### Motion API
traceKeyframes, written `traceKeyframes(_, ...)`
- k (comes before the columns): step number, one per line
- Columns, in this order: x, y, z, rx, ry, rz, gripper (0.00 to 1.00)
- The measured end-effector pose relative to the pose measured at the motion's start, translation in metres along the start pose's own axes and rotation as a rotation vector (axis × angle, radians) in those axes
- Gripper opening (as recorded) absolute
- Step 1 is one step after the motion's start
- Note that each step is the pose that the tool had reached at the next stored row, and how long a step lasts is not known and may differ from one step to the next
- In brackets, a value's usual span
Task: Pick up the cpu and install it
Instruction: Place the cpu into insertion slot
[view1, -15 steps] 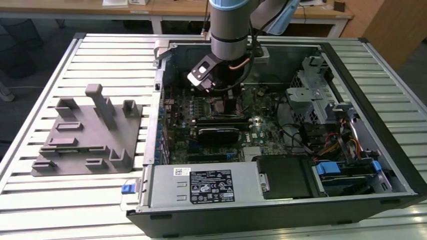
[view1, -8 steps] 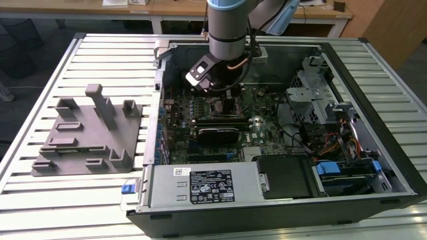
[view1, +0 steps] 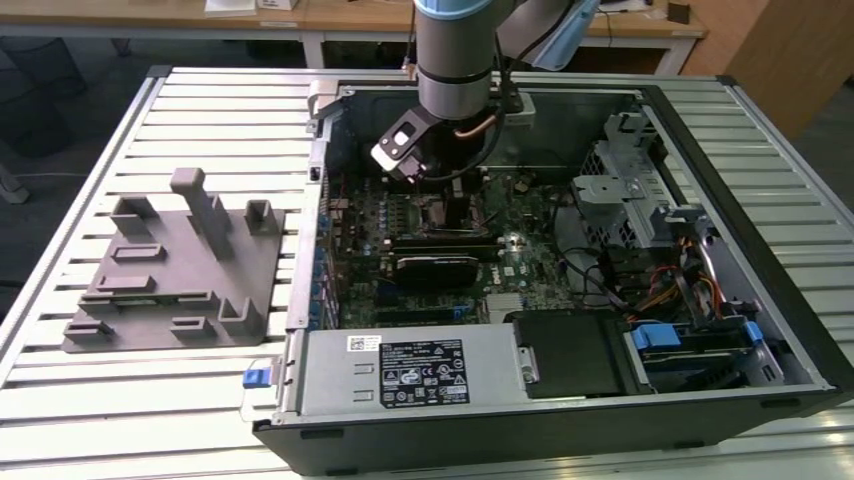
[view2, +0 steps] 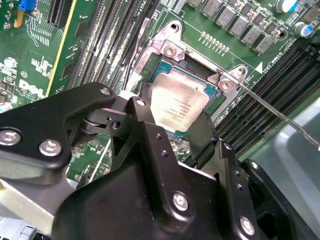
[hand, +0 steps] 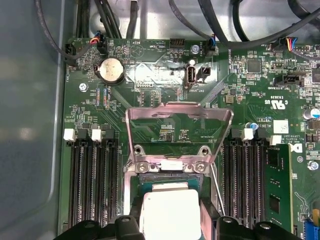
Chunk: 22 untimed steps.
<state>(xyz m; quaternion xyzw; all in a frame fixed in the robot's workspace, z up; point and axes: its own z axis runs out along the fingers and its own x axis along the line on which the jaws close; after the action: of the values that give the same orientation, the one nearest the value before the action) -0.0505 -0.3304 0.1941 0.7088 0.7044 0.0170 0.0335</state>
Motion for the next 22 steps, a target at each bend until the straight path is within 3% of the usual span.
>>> traceKeyframes(18,0.0002,0.0006,-0.0029,0.0003,-0.0019,0.017,0.53)
traceKeyframes(22,-0.0003,0.0006,-0.003,0.0012,-0.0041,0.043,0.53)
